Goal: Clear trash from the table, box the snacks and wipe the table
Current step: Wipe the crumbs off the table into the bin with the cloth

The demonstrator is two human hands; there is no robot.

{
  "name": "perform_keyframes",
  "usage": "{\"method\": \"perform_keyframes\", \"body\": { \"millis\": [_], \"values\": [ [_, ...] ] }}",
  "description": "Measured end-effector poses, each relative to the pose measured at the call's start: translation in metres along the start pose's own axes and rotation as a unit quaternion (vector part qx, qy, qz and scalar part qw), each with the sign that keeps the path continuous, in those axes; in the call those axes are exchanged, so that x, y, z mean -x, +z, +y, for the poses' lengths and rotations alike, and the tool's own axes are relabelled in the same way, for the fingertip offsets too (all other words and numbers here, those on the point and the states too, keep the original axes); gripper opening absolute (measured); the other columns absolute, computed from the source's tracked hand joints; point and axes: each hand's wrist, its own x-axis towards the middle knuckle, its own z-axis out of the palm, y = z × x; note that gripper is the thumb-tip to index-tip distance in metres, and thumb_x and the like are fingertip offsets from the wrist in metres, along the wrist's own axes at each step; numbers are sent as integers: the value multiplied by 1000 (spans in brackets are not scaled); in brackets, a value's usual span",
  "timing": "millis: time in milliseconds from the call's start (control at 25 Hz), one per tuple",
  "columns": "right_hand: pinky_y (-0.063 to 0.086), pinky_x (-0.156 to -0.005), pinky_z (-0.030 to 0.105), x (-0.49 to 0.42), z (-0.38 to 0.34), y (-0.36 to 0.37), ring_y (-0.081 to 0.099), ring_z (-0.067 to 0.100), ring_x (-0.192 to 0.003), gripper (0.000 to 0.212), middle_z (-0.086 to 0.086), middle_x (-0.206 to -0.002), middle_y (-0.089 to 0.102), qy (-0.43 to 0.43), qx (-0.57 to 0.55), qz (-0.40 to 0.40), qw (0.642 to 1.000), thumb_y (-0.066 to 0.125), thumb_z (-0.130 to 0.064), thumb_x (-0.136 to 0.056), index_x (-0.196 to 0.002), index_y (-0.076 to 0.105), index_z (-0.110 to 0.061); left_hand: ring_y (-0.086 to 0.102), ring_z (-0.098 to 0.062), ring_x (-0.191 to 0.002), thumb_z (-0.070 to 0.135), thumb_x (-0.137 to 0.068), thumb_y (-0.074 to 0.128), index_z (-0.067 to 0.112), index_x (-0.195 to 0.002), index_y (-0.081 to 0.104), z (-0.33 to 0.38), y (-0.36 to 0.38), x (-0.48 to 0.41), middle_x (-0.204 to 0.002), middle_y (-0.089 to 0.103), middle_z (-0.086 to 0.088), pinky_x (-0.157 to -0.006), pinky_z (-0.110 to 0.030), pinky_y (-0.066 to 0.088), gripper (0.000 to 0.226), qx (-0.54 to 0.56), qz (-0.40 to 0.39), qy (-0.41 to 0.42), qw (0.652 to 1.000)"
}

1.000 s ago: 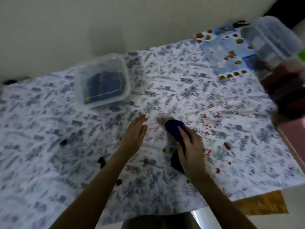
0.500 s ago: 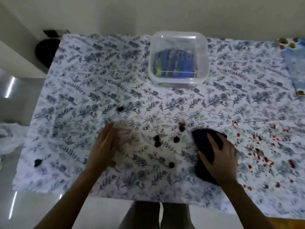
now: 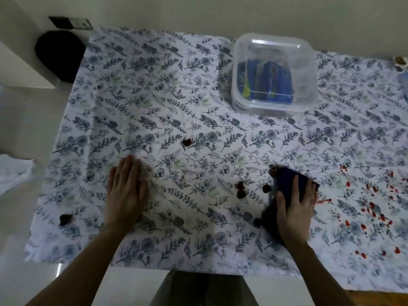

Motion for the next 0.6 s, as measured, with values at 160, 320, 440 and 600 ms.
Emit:
{"method": "perform_keyframes", "body": {
  "millis": [160, 320, 440, 600],
  "values": [
    [6, -118, 50, -2, -38, 19, 8, 38, -145, 71, 22, -157, 11, 31, -13, 4, 999, 19, -58, -91, -150, 20, -18, 13, -19, -148, 41, -95, 26, 9, -148, 25, -2, 2, -1, -158, 22, -9, -123, -38, 5, 62, -11, 1, 1, 1000],
    [10, -117, 53, 1, -95, 43, 12, 40, -143, 66, 23, -156, 13, -3, -17, 5, 1000, 21, -53, -94, -148, 24, -14, 13, -18, -148, 40, -95, 28, 10, -148, 26, -4, 3, -1, -158, 22, -9, -123, -38, 6, 61, -5, 5, -1, 1000],
    [9, -117, 50, 5, -144, 63, 12, 38, -144, 59, 21, -157, 13, -43, -32, -15, 998, 25, -48, -97, -147, 28, -17, 11, -16, -148, 41, -95, 28, 12, -149, 24, -3, 2, -1, -159, 20, -7, -123, -39, 7, 61, -3, 4, -6, 1000],
    [10, -119, 44, 7, -189, 78, 6, 23, -147, 50, 12, -158, 15, -104, -115, -32, 987, 27, -41, -99, -142, 39, -20, 8, -15, -149, 41, -96, 27, 15, -150, 22, -4, 3, -2, -159, 17, -4, -123, -39, 6, 60, 2, 0, -6, 1000]
  ]
}}
